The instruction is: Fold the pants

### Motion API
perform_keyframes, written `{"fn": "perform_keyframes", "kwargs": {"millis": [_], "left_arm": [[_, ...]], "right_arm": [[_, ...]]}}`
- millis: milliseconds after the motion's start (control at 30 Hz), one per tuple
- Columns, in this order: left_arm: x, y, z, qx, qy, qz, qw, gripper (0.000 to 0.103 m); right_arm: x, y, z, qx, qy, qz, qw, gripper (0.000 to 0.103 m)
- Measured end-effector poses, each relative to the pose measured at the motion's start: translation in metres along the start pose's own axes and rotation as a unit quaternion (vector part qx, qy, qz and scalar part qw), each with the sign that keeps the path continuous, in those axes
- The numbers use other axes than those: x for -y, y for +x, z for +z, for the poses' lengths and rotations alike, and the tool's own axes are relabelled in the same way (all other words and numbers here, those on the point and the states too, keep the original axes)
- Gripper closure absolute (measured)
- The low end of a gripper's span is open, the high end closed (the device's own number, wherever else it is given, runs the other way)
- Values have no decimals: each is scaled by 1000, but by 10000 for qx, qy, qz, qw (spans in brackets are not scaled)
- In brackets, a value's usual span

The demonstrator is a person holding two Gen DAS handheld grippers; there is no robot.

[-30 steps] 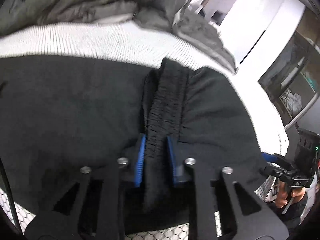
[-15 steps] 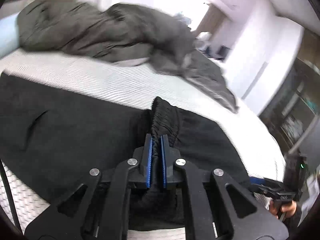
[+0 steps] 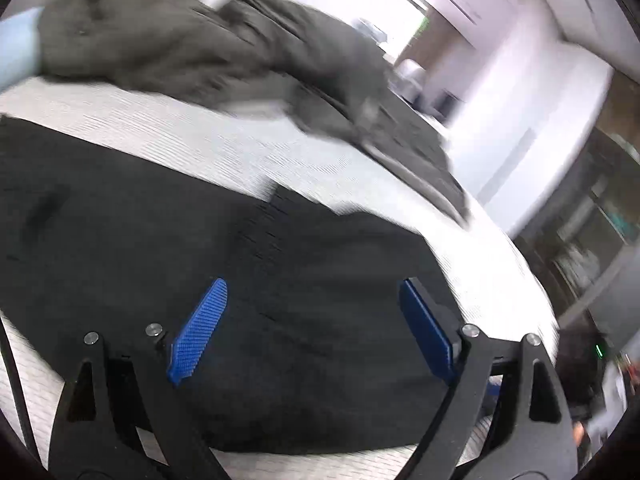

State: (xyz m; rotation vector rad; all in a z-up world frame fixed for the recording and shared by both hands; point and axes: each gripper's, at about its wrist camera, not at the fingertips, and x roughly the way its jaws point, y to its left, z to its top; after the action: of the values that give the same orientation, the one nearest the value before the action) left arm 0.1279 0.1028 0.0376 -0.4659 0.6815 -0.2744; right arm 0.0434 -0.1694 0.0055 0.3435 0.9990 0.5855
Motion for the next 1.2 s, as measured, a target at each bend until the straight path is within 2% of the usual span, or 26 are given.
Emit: {"fn": "perform_keyframes", "kwargs": {"millis": [100, 133, 233, 267, 400, 500, 567, 633, 700, 767, 833, 867, 900, 933, 967, 1000, 1033, 1100, 1200], "left_arm": [[38, 30, -23, -563, 366, -386, 9970, 17], [49, 41, -31, -732, 487, -416, 9953, 17], [65, 65, -45, -918, 825, -5, 9924, 17], [66, 68, -46, -932, 815, 47, 9923, 17], [68, 67, -48, -931, 682, 39, 9933, 17], [77, 57, -46, -896, 713, -149, 9933, 18], [94, 41, -51, -642, 1080, -408, 9912, 17], [116, 29, -65, -493, 1564, -658, 9843, 17], [139, 23, -82, -524, 2024, -922, 9735, 17], [163, 19, -106, -623, 2577, -1075, 9582, 17], [179, 22, -124, -655, 2987, -991, 9469, 19], [186, 29, -133, -731, 3155, -796, 9428, 21], [189, 35, -141, -800, 3253, -594, 9403, 31], [191, 41, -147, -835, 3323, -358, 9388, 47], [191, 47, -154, -765, 3419, -98, 9366, 57], [192, 48, -158, -668, 3487, -34, 9348, 81], [194, 46, -161, -578, 3547, -16, 9332, 98], [197, 37, -162, -355, 3608, -36, 9320, 98], [200, 27, -168, -279, 3858, -63, 9222, 99]], "right_arm": [[8, 14, 7, -6, 426, 79, 9991, 60], [9, 17, 9, -23, 519, 31, 9986, 73], [9, 15, 3, -61, 535, 193, 9984, 96], [6, 11, -2, 12, 486, 216, 9986, 97], [-3, 11, -26, -131, 304, 335, 9989, 97], [-10, 3, -22, -68, 75, 197, 9998, 93], [-4, -9, -16, 111, 213, 342, 9991, 73], [7, -25, -11, 461, 410, 380, 9974, 59], [21, -34, -7, 692, 671, 328, 9948, 58], [35, -34, -5, 701, 998, 346, 9919, 58], [41, -31, -5, 638, 1182, 262, 9906, 58], [42, -29, -4, 612, 1221, 246, 9903, 58], [41, -28, -3, 598, 1209, 241, 9906, 58], [44, -30, -3, 599, 1178, 230, 9910, 58], [42, -29, -1, 600, 1141, 211, 9914, 58], [38, -24, 3, 593, 1117, 192, 9918, 58], [35, -20, 5, 581, 1107, 173, 9920, 58], [36, -16, 9, 567, 1134, 166, 9918, 58], [40, -6, 22, 594, 1239, 231, 9902, 58]]}}
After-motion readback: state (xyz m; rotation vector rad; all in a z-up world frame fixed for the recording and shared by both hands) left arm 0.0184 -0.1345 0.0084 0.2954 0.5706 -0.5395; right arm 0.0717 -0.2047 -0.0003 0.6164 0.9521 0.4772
